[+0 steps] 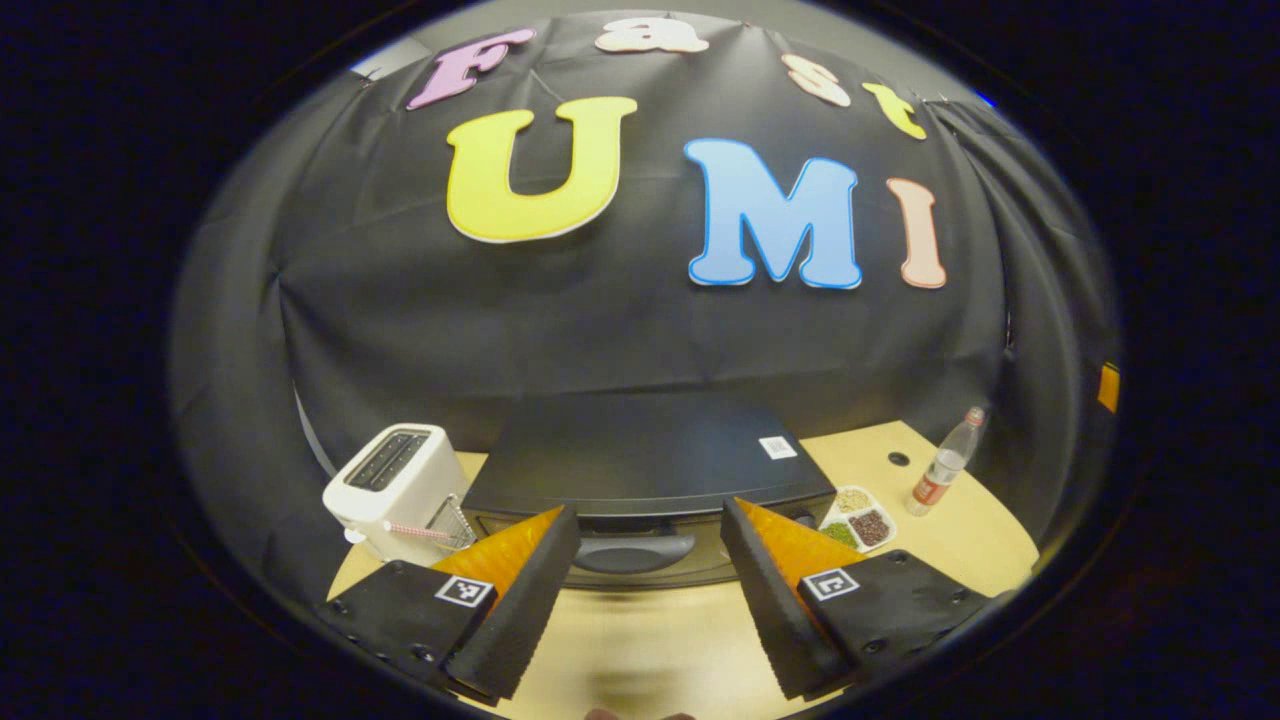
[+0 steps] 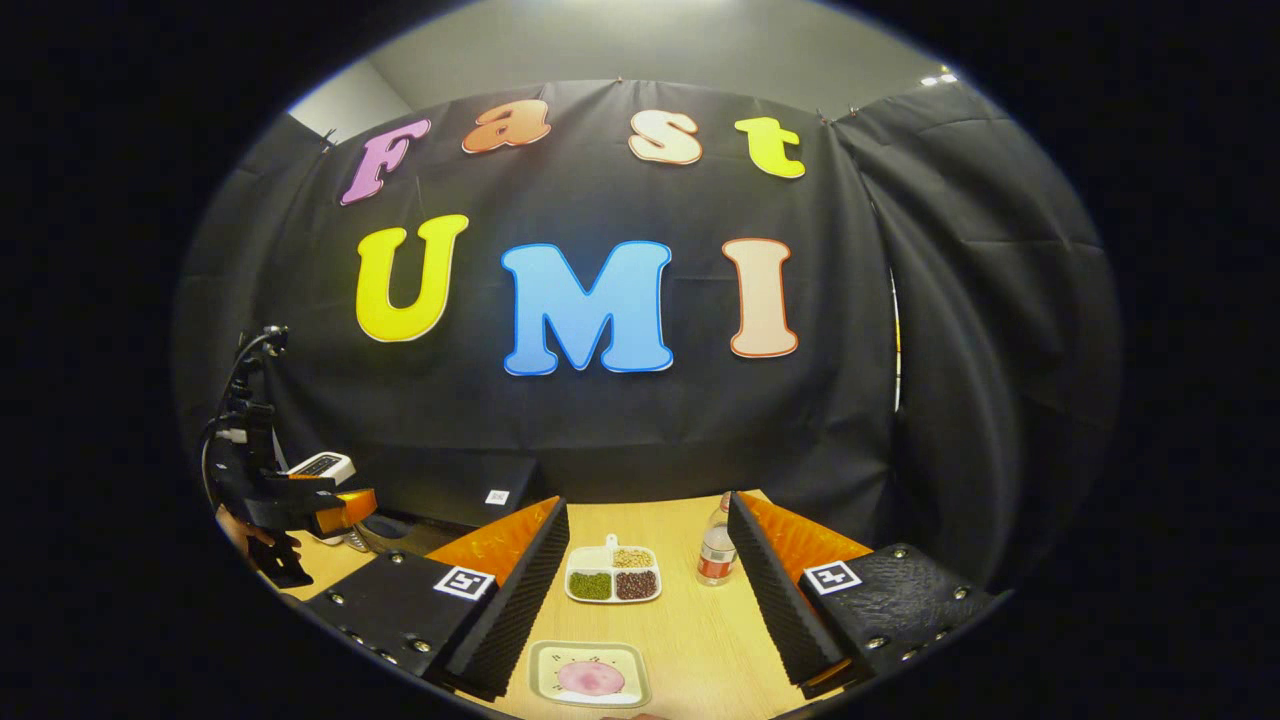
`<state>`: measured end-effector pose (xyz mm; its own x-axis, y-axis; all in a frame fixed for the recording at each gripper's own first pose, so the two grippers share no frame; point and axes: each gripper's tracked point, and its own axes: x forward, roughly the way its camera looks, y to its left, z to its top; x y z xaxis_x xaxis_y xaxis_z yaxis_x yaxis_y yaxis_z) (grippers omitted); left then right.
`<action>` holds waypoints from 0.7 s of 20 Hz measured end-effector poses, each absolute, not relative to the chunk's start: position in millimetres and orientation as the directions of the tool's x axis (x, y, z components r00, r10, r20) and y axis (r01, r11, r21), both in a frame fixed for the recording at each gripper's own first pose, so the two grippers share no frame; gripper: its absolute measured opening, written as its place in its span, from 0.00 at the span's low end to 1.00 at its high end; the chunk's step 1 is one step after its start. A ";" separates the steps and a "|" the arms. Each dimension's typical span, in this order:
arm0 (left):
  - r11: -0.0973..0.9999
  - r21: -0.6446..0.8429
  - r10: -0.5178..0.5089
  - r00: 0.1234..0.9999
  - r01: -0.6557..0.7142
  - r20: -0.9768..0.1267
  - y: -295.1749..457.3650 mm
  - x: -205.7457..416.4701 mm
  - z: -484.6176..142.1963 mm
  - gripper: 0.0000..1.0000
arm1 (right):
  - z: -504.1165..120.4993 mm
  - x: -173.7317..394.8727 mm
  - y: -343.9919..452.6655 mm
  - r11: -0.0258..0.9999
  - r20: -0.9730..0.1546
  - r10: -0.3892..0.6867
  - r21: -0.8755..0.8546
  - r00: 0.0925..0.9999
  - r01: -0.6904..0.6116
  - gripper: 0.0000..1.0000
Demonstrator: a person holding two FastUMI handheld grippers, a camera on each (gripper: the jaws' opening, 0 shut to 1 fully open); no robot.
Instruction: Open the electric oven with the left hand, put the food in, and close the electric oven.
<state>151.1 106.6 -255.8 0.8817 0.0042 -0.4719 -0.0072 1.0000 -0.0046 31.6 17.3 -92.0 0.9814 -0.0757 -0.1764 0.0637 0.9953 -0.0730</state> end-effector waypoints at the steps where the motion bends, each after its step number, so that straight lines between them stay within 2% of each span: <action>1: 1.000 0.001 0.013 0.878 -0.015 -0.479 111.1 155.9 -264.3 0.92 | -94.7 30.1 14.3 0.994 -0.180 -0.087 -0.077 0.980 0.074 0.97; 2: 1.000 0.004 0.019 0.873 -0.020 -0.488 113.8 161.0 -272.5 1.00 | -97.0 28.7 11.5 0.993 -0.185 -0.097 -0.079 0.978 0.084 0.97; 3: 1.000 0.012 0.024 0.867 -0.021 -0.498 116.5 167.0 -281.8 0.96 | -101.4 27.8 9.3 0.993 -0.195 -0.106 -0.079 0.975 0.092 0.97; 5: 1.000 0.018 0.027 0.858 -0.021 -0.513 118.5 178.6 -296.8 1.00 | -107.9 26.8 8.4 0.992 -0.215 -0.115 -0.079 0.970 0.100 0.97; 7: 0.999 0.019 0.033 0.848 -0.027 -0.529 120.6 186.4 -309.8 0.96 | -108.8 28.4 6.6 0.991 -0.222 -0.122 -0.085 0.968 0.105 0.97; 9: 0.999 0.026 0.043 0.837 -0.034 -0.545 123.3 190.7 -319.9 1.00 | -105.2 30.2 6.6 0.990 -0.216 -0.124 -0.089 0.968 0.107 0.97; 11: 0.998 0.040 0.055 0.836 -0.040 -0.546 127.2 194.8 -325.5 0.97 | -103.3 32.0 5.5 0.990 -0.212 -0.125 -0.094 0.969 0.107 0.97; 14: 0.999 0.022 0.037 0.841 -0.030 -0.540 124.7 194.8 -327.1 1.00 | -105.5 33.6 3.7 0.990 -0.221 -0.125 -0.090 0.967 0.107 0.97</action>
